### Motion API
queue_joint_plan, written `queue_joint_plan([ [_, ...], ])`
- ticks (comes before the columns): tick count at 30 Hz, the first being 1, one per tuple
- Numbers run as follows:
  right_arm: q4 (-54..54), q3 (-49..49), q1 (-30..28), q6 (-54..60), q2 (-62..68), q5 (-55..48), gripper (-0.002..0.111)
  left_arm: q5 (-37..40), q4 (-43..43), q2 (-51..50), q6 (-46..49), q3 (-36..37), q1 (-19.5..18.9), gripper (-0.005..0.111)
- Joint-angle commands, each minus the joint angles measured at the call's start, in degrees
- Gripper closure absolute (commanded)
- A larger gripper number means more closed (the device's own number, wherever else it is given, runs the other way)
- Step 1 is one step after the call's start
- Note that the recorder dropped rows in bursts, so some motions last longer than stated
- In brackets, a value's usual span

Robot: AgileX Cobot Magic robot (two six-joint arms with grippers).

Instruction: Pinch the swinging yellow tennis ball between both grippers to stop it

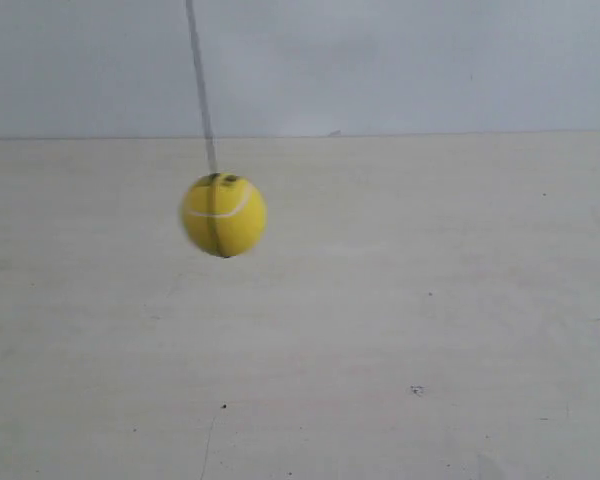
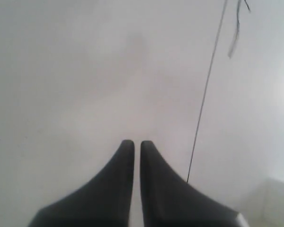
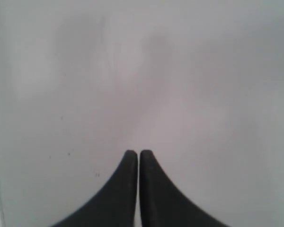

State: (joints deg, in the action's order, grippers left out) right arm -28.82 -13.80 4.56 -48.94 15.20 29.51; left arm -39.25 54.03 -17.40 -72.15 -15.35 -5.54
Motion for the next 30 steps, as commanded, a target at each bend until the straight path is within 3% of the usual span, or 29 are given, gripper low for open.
queue_joint_plan([
  [1,-17.2,-2.5,0.0,-12.4,8.7,1.8,0.108,-9.9,12.3,-11.7,-5.5,-1.9,-0.2,0.102],
  [10,-28.1,-2.5,0.0,-16.5,25.0,17.1,0.108,-27.6,15.5,-33.4,4.4,-1.9,0.1,0.102],
  [16,-30.0,-2.5,0.0,-13.7,38.1,27.5,0.108,-30.7,15.7,-45.7,13.4,-1.9,0.3,0.102],
  [22,-33.2,-2.5,0.1,-8.9,47.3,34.2,0.108,-30.7,13.0,-52.7,21.7,-1.9,6.3,0.102],
  [25,-33.2,-2.5,0.1,-7.2,50.4,35.2,0.108,-26.5,9.3,-55.9,26.5,-1.9,10.3,0.102],
  [30,-33.2,-2.5,0.1,-6.0,53.5,37.6,0.108,-26.5,2.9,-59.8,32.7,-1.9,14.4,0.102],
])
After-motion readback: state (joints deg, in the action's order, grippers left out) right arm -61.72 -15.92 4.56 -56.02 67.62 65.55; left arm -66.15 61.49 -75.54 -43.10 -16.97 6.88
